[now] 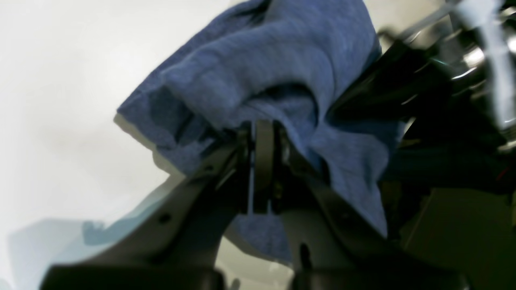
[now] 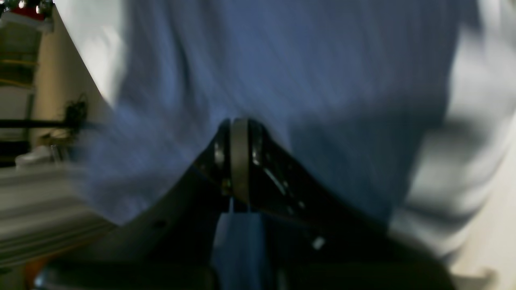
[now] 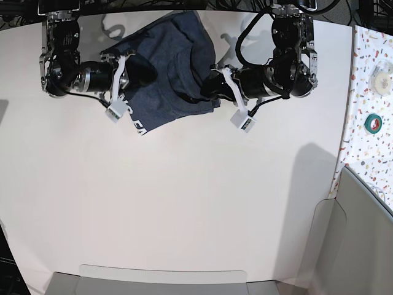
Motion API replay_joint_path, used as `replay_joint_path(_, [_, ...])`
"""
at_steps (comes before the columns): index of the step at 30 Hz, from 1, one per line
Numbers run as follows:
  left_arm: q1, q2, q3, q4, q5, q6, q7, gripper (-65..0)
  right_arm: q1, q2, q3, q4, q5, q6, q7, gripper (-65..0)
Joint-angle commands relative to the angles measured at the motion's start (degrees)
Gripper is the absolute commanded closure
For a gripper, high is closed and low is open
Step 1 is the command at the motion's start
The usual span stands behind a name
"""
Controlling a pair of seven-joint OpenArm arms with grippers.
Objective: Layout the t-shirt on the table in an organized manner, then fold the t-shirt properly
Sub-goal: 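Fold the bundle over with the left gripper toward the right gripper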
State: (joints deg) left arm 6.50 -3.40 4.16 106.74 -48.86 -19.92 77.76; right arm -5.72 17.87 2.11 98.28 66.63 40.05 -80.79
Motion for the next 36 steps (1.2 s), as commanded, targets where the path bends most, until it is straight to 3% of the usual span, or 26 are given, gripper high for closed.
replay_joint_path(1, [-0.3, -0.07, 0.01, 1.0, -1.29, -0.25, -0.7, 0.0, 1.54, -0.24, 0.31, 2.78, 2.16, -0.05, 0.79, 0.0])
replay_joint_path(4, [-0.22, -0.16, 0.01, 1.09, -1.29, -0.25, -0.53, 0.0, 5.32, -2.09, 0.48, 6.73, 3.04, -0.05, 0.79, 0.0])
replay_joint_path(8, [1.54, -1.74, 0.19, 1.26, -1.29, -0.25, -0.17, 0.0, 9.72, -7.27, 4.79, 7.52, 0.75, -0.05, 0.79, 0.0])
replay_joint_path(10, [2.51, -2.62, 0.19, 2.58, -1.29, -0.25, -0.09, 0.0, 12.0, -9.56, 6.46, 7.43, -3.99, -0.05, 0.79, 0.0])
replay_joint_path(13, [4.27, -4.73, 0.45, 5.48, -2.08, -0.43, 0.62, 0.0, 16.05, -13.43, 6.81, 5.5, -15.77, -0.05, 0.79, 0.0])
replay_joint_path(17, [4.88, -6.32, 0.01, 6.36, -12.46, -4.12, 2.24, 0.0, 19.39, -17.91, 6.64, 0.14, -27.03, -0.05, 0.79, 0.0])
replay_joint_path(20, [4.97, -6.23, 0.72, 6.01, -20.98, -4.74, 2.24, 0.0, 21.76, -20.46, 6.64, -4.79, -31.07, -0.05, 0.79, 0.0])
replay_joint_path(22, [4.97, -6.05, 1.33, 4.95, -23.27, -4.74, 2.24, 0.0, 23.52, -21.96, 6.64, -7.86, -33.0, -0.05, 0.79, 0.0])
replay_joint_path(26, [4.79, -6.4, 7.4, -0.76, -23.71, -4.65, 2.24, 0.0, 25.89, -22.22, 3.74, -13.05, -37.31, -0.05, 0.79, 0.0])
replay_joint_path(30, [4.62, -6.49, 8.28, -4.98, -23.89, -4.65, 2.24, 0.0, 26.95, -20.02, -2.33, -18.32, -38.63, -0.05, 4.53, 0.0])
replay_joint_path(36, [2.6, -7.37, 8.54, -13.68, -23.09, -4.56, 2.24, 0.0, 26.24, -19.76, -7.43, -20.79, -38.72, -0.05, 6.11, 0.0])
